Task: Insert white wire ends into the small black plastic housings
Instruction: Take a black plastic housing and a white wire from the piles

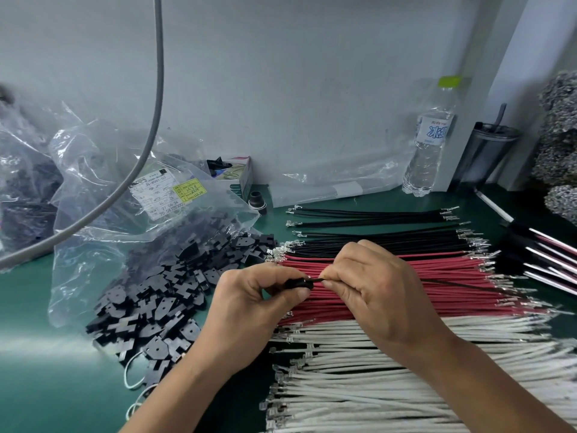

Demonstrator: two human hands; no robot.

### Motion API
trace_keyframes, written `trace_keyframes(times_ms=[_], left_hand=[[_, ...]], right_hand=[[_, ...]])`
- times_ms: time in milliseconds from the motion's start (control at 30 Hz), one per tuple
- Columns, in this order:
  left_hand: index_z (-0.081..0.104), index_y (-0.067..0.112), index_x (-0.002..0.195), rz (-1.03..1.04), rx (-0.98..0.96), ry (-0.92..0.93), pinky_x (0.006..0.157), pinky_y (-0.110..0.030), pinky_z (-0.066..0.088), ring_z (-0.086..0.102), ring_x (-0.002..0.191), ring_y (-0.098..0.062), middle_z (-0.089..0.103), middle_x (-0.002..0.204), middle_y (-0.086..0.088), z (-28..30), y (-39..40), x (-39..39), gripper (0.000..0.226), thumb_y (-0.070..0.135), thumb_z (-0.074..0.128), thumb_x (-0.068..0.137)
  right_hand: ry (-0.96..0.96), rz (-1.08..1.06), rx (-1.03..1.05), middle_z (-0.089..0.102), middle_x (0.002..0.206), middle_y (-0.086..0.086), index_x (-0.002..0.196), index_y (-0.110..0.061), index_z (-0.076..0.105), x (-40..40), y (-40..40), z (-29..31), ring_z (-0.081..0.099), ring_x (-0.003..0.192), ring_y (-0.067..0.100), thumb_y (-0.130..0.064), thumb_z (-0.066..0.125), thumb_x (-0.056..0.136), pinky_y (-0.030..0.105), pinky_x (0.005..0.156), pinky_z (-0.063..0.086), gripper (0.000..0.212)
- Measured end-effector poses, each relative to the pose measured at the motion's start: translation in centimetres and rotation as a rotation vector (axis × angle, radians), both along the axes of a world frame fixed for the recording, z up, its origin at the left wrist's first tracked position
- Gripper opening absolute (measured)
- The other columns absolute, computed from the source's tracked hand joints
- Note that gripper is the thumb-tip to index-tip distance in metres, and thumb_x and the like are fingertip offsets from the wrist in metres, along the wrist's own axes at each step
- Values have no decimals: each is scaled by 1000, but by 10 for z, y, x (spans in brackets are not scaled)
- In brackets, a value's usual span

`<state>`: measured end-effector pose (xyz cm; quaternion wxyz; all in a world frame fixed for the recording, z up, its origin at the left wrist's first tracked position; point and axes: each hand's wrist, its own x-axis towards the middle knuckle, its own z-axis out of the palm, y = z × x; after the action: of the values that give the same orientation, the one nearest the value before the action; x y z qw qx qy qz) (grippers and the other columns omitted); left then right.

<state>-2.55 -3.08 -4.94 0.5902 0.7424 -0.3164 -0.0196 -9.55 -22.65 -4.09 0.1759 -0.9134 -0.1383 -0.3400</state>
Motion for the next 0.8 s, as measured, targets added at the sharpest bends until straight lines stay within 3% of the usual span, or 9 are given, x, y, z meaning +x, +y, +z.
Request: trace_keyframes(times_ms=[133,300,500,600,800], left_hand=[[82,30,95,-13,20,-23,73,-33,61,74,82,-18,79,87,7,1,-1,-3,17,16,81,84],[79,29,109,122,-107,44,57,-20,51,60,61,-6,72,73,3,0,-3,0,30,10,79,86],[82,33,97,210,-195,184,58,-17,51,59,59,-10,75,80,-13,0,-1,7,21,17,82,83],[82,31,96,215,-217,212,58,-17,51,61,60,-9,76,79,-12,0,-1,7,18,18,81,83],[81,30,95,236,-238,223,59,-22,56,61,59,-13,77,78,-12,1,1,8,17,17,81,84]], right_hand=[[-24,-2,-26,60,83,-4,88,-12,74,0,0,-2,53,75,17,-20,67,94,37,59,49,13],[-153,-137,-68,63,93,-4,98,-15,76,-2,0,5,53,86,16,-24,71,93,26,72,46,11],[211,-85,-96,63,82,-16,86,-28,78,-7,3,-3,53,80,11,-28,83,82,34,65,51,6],[252,-79,-53,63,81,-16,82,-27,75,-6,2,-3,53,80,10,-25,80,84,34,66,51,6],[381,-33,2,59,82,-22,81,-34,73,-11,-8,4,51,86,2,-44,70,84,25,70,45,11]])
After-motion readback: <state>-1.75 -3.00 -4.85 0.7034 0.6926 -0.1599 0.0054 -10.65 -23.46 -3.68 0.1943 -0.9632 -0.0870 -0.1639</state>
